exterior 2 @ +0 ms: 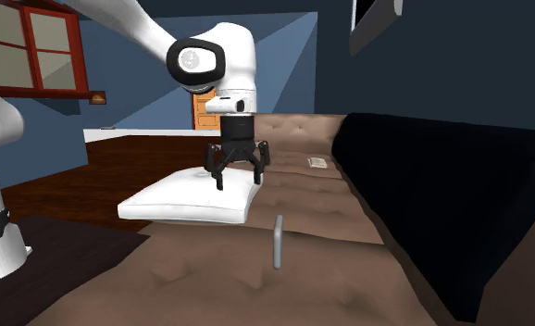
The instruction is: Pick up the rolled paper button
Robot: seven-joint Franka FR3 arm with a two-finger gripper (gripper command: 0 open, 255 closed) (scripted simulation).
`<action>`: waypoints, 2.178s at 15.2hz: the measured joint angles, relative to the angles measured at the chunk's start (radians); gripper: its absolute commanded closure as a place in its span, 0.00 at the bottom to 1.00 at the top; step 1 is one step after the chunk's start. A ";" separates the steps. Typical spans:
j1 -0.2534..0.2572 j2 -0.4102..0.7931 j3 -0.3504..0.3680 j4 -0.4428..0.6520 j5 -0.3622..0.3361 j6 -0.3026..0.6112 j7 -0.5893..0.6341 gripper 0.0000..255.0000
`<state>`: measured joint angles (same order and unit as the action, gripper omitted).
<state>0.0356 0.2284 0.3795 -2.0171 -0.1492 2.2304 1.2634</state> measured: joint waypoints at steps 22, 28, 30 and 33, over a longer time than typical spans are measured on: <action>0.117 0.444 -0.083 0.367 -0.107 0.048 0.221 1.00; 0.117 0.444 -0.083 0.367 -0.107 0.049 0.221 1.00; 0.115 0.435 -0.081 0.368 -0.103 0.039 0.218 1.00; 0.110 0.409 -0.074 0.367 -0.095 0.014 0.214 1.00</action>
<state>0.1459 0.6379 0.3052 -1.6498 -0.2442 2.2447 1.4771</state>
